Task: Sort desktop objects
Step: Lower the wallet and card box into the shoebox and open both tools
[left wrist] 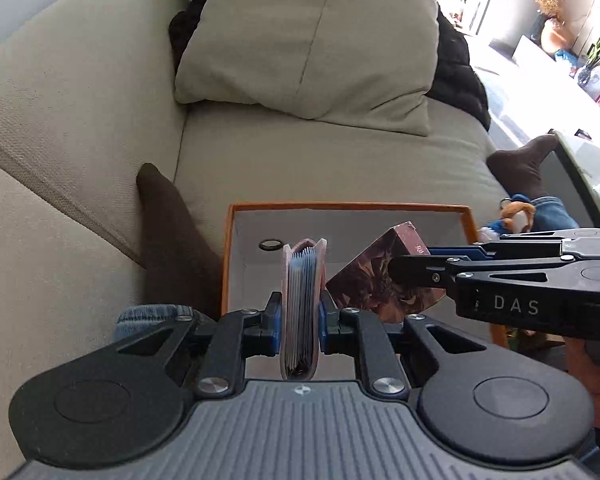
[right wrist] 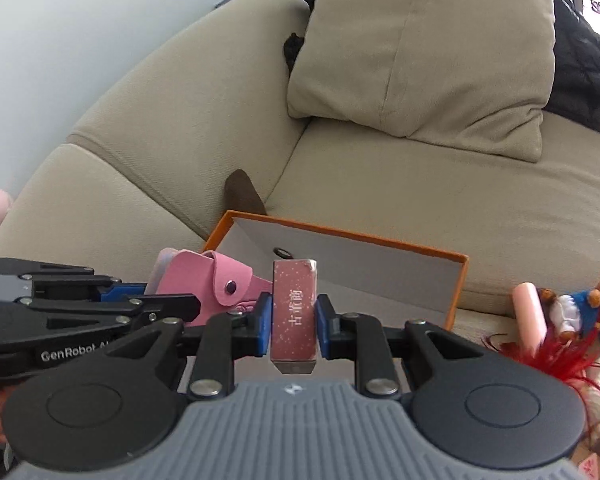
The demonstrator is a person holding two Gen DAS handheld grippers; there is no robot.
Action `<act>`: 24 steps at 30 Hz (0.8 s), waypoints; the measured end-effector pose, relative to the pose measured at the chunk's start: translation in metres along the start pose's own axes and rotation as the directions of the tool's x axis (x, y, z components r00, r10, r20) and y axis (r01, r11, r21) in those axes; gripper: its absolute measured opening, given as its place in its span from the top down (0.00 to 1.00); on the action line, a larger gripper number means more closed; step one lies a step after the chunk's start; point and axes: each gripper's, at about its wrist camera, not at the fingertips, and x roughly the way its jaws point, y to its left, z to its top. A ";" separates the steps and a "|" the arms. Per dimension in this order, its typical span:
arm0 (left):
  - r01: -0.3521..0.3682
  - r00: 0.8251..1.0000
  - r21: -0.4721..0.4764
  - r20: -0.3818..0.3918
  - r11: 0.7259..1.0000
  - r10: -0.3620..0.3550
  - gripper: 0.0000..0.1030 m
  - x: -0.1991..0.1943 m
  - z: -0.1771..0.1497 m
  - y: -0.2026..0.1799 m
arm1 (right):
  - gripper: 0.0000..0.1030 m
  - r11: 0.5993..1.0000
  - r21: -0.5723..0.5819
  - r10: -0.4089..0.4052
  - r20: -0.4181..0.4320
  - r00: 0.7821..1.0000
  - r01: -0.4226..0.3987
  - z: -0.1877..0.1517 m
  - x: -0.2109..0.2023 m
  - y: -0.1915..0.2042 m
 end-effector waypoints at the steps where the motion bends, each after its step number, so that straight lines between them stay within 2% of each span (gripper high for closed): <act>1: -0.003 1.000 0.001 -0.007 1.000 0.003 0.82 0.009 0.003 0.002 | 0.77 1.000 0.016 -0.005 -0.013 1.000 0.005 0.004 0.013 -0.004; 4: -0.019 1.000 0.012 -0.022 1.000 0.019 0.82 0.027 0.006 0.010 | 0.77 0.997 0.071 0.003 -0.045 0.999 0.000 0.012 0.042 -0.014; 9: -0.059 0.998 0.078 -0.003 0.995 0.059 0.82 0.043 0.004 0.007 | 0.77 0.993 0.119 0.018 -0.074 0.997 -0.009 0.017 0.069 -0.019; 16: -0.024 1.000 0.063 -0.009 0.998 0.025 0.81 0.051 0.002 0.018 | 0.76 0.988 0.152 0.005 -0.077 0.997 0.007 0.017 0.086 -0.010; 22: 0.001 1.000 0.067 -0.013 0.998 0.000 0.76 0.053 0.000 0.019 | 0.71 0.972 0.225 0.091 -0.096 0.991 -0.068 0.016 0.087 -0.011; 24: 0.020 1.000 0.066 -0.004 0.998 -0.020 0.75 0.050 -0.003 0.020 | 0.70 0.971 0.226 0.093 -0.088 0.992 -0.071 0.016 0.086 -0.009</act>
